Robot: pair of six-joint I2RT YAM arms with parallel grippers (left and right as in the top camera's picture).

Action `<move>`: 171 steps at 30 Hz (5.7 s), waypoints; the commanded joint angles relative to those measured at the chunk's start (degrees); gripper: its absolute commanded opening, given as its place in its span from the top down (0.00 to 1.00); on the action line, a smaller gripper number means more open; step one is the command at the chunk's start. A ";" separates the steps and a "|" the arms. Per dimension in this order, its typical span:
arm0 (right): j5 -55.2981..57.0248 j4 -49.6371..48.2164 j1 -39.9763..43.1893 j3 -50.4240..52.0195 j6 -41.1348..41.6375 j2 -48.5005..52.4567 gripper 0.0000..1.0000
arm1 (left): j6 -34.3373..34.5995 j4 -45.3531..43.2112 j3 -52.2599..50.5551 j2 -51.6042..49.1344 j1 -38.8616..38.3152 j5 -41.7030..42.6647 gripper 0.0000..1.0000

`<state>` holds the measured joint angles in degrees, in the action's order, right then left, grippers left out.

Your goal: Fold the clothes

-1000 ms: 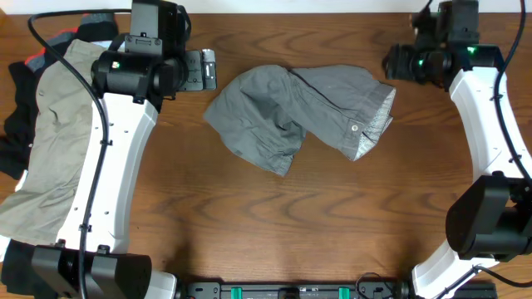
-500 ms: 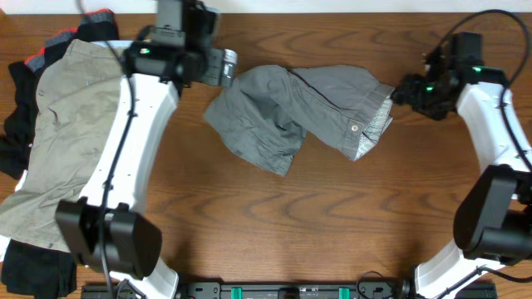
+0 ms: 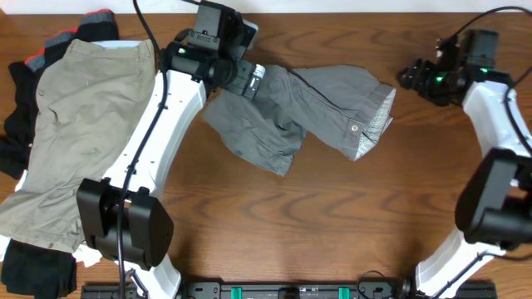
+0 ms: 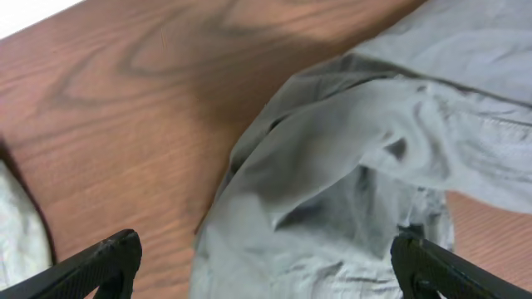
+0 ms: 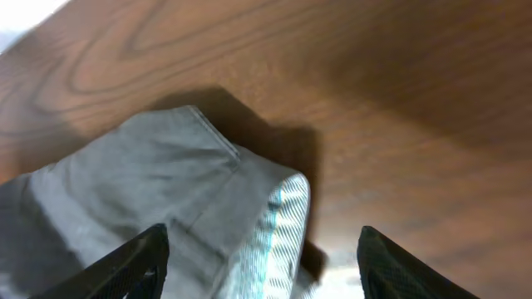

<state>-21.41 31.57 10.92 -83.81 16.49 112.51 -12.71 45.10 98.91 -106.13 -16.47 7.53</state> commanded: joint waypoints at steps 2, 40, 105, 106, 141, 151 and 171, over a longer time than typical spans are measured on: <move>-1.11 -1.51 -1.75 -0.37 1.95 6.03 0.31 | -0.55 1.16 -0.33 -0.07 1.77 -1.51 0.03; -4.76 2.73 -13.90 -12.92 -4.81 -12.90 0.99 | 2.64 0.46 7.34 6.21 10.43 -8.66 0.03; 2.78 23.43 -2.73 6.34 -8.00 -13.92 0.26 | 9.07 23.61 7.13 -7.06 -16.37 9.86 0.02; 2.78 23.37 -2.73 6.36 -8.00 -13.92 0.26 | 9.84 23.34 7.13 -8.07 -16.65 9.84 0.02; 12.68 -6.21 -14.51 28.79 -9.92 -13.81 0.46 | 17.31 20.33 7.21 -11.06 -12.74 9.35 0.94; 13.99 -14.21 -16.24 32.30 -10.84 -8.55 0.46 | 17.31 19.71 7.21 -11.06 -12.46 9.33 0.94; 2.93 -4.17 -11.78 22.01 -6.95 -26.12 0.99 | 17.77 19.78 20.57 1.55 2.08 6.34 0.94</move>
<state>-17.19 26.26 -2.68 -56.05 8.99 93.60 4.54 65.34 114.59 -111.57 -17.37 15.00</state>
